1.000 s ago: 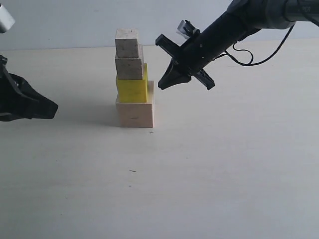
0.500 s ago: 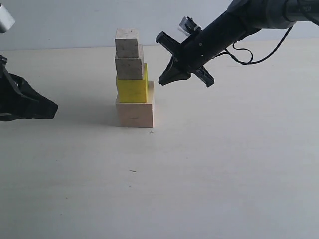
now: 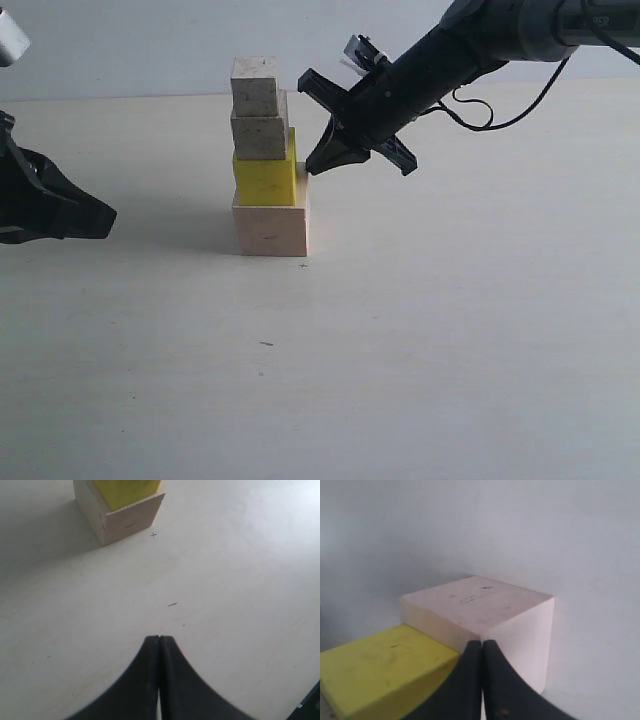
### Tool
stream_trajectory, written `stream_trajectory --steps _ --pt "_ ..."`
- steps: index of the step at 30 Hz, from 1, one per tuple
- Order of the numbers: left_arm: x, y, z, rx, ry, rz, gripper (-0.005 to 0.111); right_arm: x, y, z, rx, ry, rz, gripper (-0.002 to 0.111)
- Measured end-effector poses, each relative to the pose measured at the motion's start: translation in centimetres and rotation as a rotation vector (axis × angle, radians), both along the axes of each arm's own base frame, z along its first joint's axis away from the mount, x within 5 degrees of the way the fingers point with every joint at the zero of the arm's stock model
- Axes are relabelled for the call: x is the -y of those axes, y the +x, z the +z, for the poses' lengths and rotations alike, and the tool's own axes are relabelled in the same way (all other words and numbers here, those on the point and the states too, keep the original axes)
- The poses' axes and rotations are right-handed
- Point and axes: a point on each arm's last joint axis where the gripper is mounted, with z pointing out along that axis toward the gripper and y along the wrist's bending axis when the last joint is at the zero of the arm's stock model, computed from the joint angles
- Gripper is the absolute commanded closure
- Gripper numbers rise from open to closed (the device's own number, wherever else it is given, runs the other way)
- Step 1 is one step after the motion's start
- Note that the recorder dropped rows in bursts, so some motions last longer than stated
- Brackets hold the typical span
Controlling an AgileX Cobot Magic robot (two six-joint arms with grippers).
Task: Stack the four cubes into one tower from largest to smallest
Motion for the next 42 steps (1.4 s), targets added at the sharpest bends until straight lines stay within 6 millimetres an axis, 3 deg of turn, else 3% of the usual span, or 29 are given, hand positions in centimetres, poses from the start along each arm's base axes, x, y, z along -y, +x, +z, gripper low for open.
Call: stream_trajectory --steps 22,29,42 --pt "0.0 0.0 0.0 0.0 0.0 0.0 0.107 0.5 0.3 -0.4 0.043 -0.066 0.0 0.108" --pt "0.0 0.0 0.0 0.0 0.0 0.0 0.107 0.3 0.3 -1.9 -0.005 -0.041 0.001 0.108" --pt "0.0 0.0 0.0 0.0 0.0 0.0 0.107 0.1 0.4 -1.7 0.006 -0.019 -0.014 0.108"
